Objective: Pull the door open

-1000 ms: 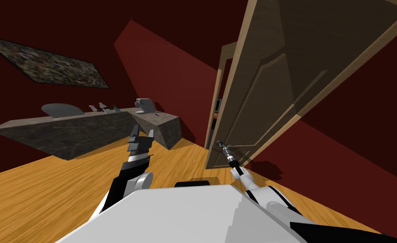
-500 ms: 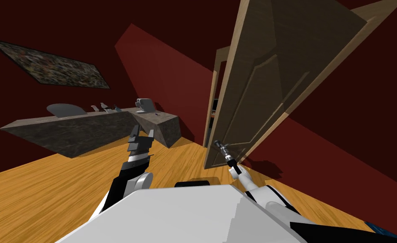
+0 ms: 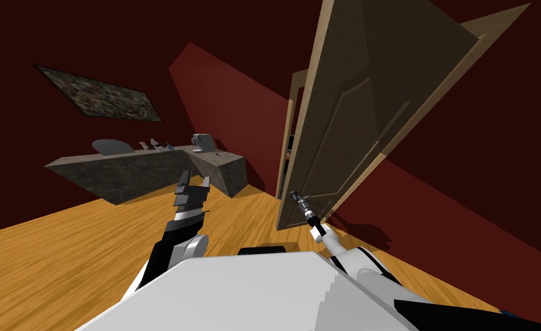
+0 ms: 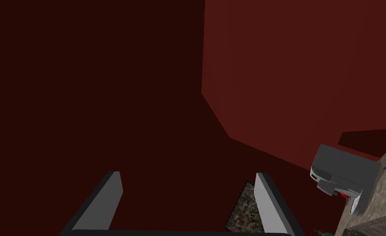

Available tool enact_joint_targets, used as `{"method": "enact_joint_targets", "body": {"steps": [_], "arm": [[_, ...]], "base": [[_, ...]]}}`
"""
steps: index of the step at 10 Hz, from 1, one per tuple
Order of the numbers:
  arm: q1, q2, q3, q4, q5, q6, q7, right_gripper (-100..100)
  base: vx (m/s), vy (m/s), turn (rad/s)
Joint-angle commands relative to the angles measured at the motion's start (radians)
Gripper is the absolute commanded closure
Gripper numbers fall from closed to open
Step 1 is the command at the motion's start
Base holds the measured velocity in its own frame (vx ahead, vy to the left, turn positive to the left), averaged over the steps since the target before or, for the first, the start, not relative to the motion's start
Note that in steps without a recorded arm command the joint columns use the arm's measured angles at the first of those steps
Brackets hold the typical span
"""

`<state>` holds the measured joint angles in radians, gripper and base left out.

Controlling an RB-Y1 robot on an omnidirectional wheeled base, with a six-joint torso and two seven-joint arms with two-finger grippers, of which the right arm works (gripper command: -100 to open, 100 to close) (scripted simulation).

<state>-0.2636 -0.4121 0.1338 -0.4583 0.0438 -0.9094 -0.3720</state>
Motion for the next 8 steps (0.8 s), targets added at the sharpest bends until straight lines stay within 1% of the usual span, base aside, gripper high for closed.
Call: {"method": "enact_joint_targets", "body": {"steps": [1, 2, 3, 4, 7, 8], "arm": [[0.001, -0.003, -0.005, 0.004, -0.006, 0.0, 0.003, 100], [0.002, -0.006, -0.01, 0.008, -0.011, 0.0, 0.004, 100], [0.003, -0.008, -0.013, 0.011, -0.014, -0.001, 0.005, 100], [0.004, -0.011, -0.019, 0.016, -0.019, -0.002, 0.007, 100], [0.007, -0.023, -0.038, 0.034, -0.037, -0.01, 0.011, 100], [0.007, -0.023, -0.038, 0.034, -0.037, -0.01, 0.011, 100]], "base": [[-0.193, -0.122, 0.329], [-0.198, -0.085, 0.262], [-0.215, -0.096, 0.151], [-0.221, -0.112, 0.233], [-0.189, -0.111, 0.296], [-0.12, -0.067, 0.091]]}}
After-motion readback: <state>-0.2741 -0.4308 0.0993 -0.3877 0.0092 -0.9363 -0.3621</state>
